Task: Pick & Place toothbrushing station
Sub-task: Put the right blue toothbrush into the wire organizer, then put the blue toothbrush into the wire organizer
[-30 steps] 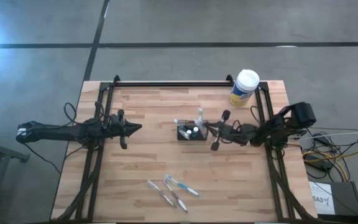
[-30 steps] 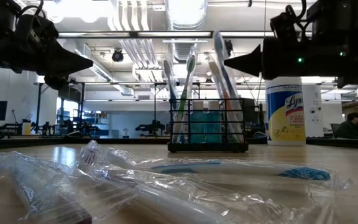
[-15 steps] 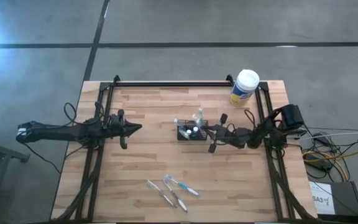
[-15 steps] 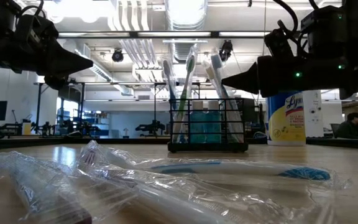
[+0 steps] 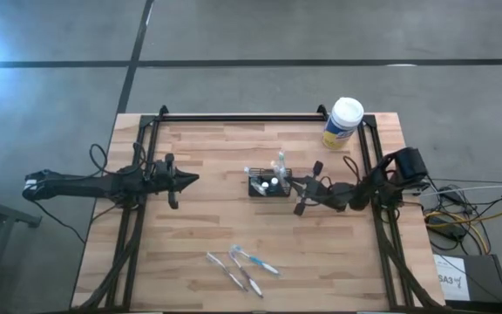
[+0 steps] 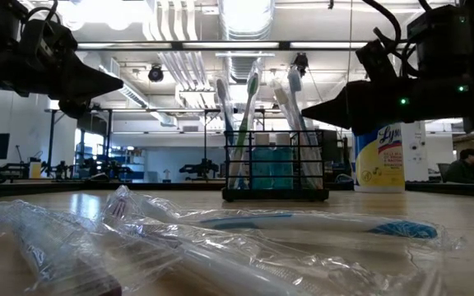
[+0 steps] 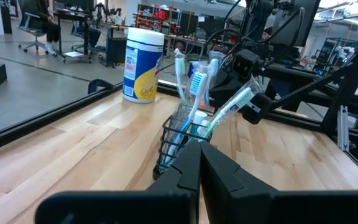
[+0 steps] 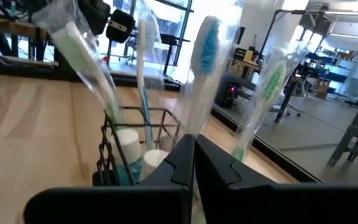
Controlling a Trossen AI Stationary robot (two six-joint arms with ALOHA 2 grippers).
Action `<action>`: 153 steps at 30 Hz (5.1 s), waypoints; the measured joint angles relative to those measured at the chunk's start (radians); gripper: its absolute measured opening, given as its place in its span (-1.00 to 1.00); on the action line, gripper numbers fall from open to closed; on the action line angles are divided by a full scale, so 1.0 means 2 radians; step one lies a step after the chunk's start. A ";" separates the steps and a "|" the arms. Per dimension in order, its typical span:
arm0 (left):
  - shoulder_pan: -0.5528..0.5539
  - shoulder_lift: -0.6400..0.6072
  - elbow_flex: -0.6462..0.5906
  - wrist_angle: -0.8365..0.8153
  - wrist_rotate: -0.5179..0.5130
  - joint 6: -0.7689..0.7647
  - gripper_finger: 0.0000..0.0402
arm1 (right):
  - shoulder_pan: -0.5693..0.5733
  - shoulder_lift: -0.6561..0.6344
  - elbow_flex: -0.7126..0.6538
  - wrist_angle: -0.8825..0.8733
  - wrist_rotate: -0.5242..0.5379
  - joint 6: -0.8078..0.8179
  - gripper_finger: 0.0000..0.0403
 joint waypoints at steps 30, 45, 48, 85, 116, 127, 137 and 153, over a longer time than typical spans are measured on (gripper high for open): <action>0.000 0.000 0.000 0.001 0.003 -0.002 -0.96 | 0.042 -0.273 0.022 -0.259 0.035 0.032 -0.02; 0.000 0.000 0.000 -0.003 0.049 -0.005 -0.96 | 0.174 -0.240 0.261 -0.741 0.033 0.235 -0.20; 0.000 0.000 0.000 -0.003 0.073 -0.008 -0.96 | 0.199 -0.179 0.299 -0.741 0.033 0.253 -0.24; 0.000 0.001 0.000 0.000 0.135 -0.008 -0.96 | 0.138 0.268 0.831 -1.237 -0.289 0.466 0.10; 0.000 0.001 0.000 0.000 0.134 -0.029 -0.96 | 0.149 0.208 0.811 -1.283 -0.190 0.390 -0.89; 0.000 0.001 0.000 -0.004 0.133 -0.024 -0.96 | 0.193 -0.025 0.605 -1.074 -0.086 0.316 -0.90; 0.000 0.000 0.000 -0.001 0.134 -0.006 -0.96 | 0.234 -0.198 0.310 -0.694 -0.043 0.184 -0.91; 0.000 0.000 0.000 0.004 0.155 -0.002 -0.96 | 0.233 -0.381 0.123 -0.570 0.010 0.107 -0.90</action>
